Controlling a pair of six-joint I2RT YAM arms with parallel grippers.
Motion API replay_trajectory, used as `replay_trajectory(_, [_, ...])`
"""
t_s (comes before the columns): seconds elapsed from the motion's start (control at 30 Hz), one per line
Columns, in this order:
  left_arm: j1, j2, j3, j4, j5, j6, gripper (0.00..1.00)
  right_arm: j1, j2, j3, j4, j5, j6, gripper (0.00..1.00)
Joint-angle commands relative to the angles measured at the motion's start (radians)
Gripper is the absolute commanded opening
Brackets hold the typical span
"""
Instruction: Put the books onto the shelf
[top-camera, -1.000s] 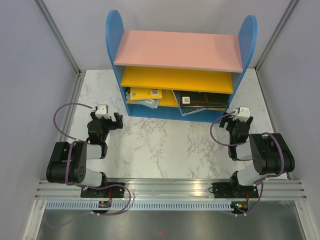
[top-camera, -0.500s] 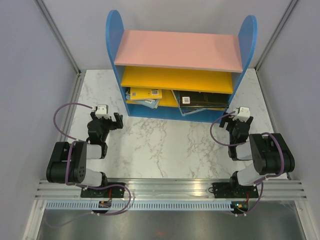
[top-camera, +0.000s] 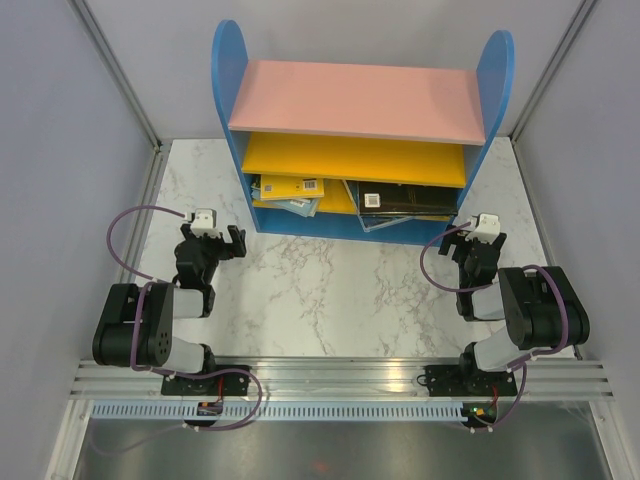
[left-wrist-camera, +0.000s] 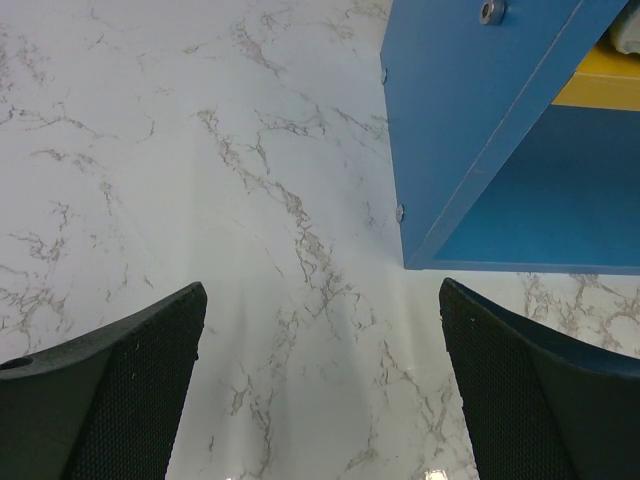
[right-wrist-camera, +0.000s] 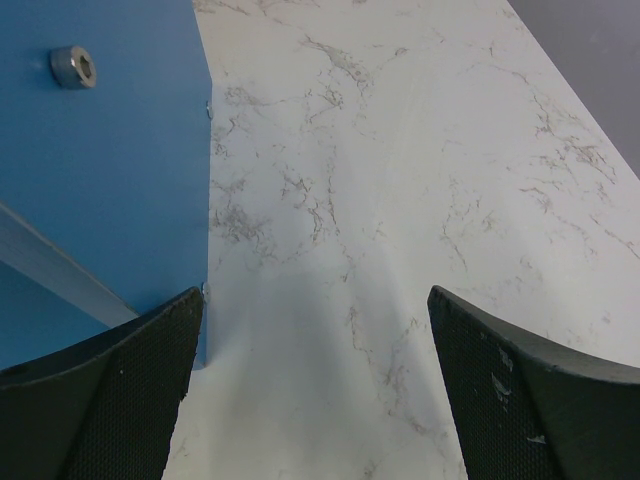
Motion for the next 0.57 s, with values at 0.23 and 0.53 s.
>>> replay_trajectory(0.23, [0.001,0.002,-0.001,0.077,-0.018,0.056,1.0,0.037,0.003,0.065,0.023,-0.17,0.014,0.98])
replay_trajectory(0.53, [-0.001,0.002,-0.001,0.077,-0.018,0.056,1.0,0.037,0.004,0.066,0.02,-0.17,0.017,0.98])
